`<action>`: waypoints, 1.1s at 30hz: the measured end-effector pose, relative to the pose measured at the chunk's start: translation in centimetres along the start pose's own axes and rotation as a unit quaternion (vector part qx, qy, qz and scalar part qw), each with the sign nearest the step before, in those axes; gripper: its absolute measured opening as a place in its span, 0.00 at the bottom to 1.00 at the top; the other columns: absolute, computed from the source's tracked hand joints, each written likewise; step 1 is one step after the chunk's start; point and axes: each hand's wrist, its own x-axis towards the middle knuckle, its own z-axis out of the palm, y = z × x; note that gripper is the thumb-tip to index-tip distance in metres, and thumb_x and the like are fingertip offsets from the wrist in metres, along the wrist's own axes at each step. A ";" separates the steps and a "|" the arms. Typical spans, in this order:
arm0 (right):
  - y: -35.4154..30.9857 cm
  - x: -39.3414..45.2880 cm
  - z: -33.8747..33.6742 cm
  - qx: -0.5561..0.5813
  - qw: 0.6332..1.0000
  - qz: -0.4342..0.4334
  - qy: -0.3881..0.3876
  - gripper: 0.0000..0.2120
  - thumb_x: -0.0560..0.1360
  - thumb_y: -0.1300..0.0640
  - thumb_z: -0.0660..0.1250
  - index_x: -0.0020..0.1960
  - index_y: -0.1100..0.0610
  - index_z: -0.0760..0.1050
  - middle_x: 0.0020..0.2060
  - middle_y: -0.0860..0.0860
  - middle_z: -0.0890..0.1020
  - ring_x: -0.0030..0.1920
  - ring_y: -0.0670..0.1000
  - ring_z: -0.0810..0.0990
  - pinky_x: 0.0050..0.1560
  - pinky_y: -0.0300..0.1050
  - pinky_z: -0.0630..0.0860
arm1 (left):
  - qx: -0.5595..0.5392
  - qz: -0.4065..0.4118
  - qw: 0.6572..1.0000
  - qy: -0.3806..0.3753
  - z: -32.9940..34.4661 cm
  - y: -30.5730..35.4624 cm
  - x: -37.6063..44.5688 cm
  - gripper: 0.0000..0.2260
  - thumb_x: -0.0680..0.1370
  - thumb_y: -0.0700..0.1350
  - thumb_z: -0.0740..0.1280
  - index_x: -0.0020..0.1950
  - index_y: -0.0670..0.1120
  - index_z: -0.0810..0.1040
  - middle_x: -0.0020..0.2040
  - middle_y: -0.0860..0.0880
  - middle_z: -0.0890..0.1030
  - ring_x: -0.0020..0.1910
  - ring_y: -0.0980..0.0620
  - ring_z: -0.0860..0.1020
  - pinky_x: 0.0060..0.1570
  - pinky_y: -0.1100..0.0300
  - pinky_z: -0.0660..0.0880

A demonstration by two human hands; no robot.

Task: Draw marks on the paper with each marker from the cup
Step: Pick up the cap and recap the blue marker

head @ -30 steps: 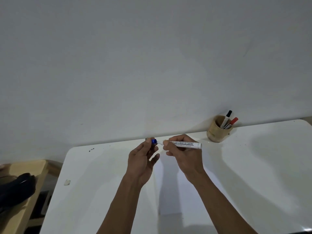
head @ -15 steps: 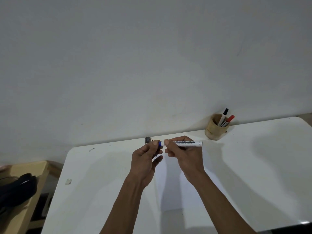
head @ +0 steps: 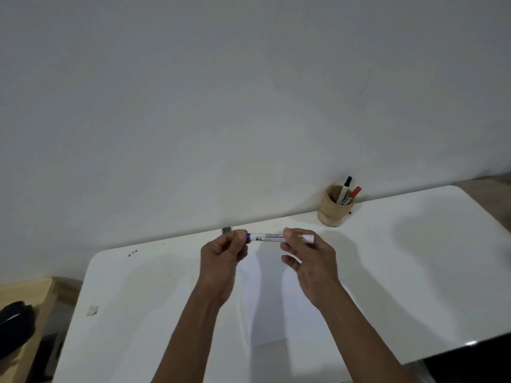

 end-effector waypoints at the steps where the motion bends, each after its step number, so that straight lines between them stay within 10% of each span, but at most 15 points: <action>1: -0.5 0.3 -0.8 -0.059 0.998 -0.022 0.010 0.13 0.62 0.52 0.83 0.41 0.55 0.85 0.39 0.53 0.87 0.39 0.50 0.85 0.38 0.42 0.81 | 0.014 0.008 1.000 -0.004 0.3 0.2 0.3 0.05 0.79 0.38 0.69 0.48 0.40 0.85 0.35 0.50 0.81 0.37 0.50 0.73 0.44 0.59 0.76; 7: -2.2 2.2 -4.5 -0.409 0.893 -0.186 -0.015 0.05 0.70 0.56 0.81 0.41 0.52 0.84 0.37 0.43 0.86 0.39 0.39 0.82 0.38 0.29 0.73 | 0.154 0.079 0.983 -0.068 5.1 1.0 1.8 0.04 0.78 0.40 0.71 0.47 0.47 0.85 0.36 0.54 0.84 0.37 0.55 0.78 0.43 0.61 0.79; 14: -4.7 4.7 -7.9 -0.498 0.832 -0.242 -0.047 0.21 0.75 0.58 0.75 0.64 0.43 0.75 0.42 0.38 0.81 0.43 0.41 0.82 0.42 0.36 0.79 | 0.273 0.161 0.940 -0.129 13.1 0.6 2.8 0.03 0.77 0.42 0.72 0.49 0.47 0.85 0.41 0.51 0.86 0.39 0.58 0.81 0.44 0.58 0.79; 22: -10.5 11.4 -11.3 -0.379 0.878 -0.288 0.053 0.35 0.77 0.64 0.71 0.72 0.33 0.64 0.44 0.43 0.84 0.41 0.42 0.85 0.41 0.32 0.79 | 0.333 0.122 0.933 -0.062 18.2 -2.4 5.3 0.20 0.73 0.49 0.76 0.64 0.49 0.79 0.49 0.53 0.83 0.45 0.64 0.80 0.46 0.67 0.76; 29: -11.6 17.3 -12.3 -0.386 0.871 -0.295 0.076 0.15 0.82 0.53 0.67 0.66 0.46 0.69 0.46 0.53 0.87 0.39 0.43 0.82 0.40 0.25 0.72 | 0.415 0.088 0.905 -0.035 22.0 -6.7 8.4 0.33 0.71 0.44 0.78 0.73 0.46 0.69 0.68 0.47 0.76 0.56 0.53 0.75 0.54 0.61 0.71; 33: -10.2 18.7 -13.0 -0.413 0.871 -0.261 0.058 0.10 0.81 0.49 0.67 0.61 0.46 0.71 0.51 0.53 0.87 0.47 0.54 0.84 0.48 0.46 0.80 | 0.416 0.058 0.907 -0.024 22.9 -8.5 9.5 0.37 0.70 0.45 0.79 0.75 0.46 0.67 0.72 0.47 0.74 0.66 0.47 0.76 0.64 0.55 0.73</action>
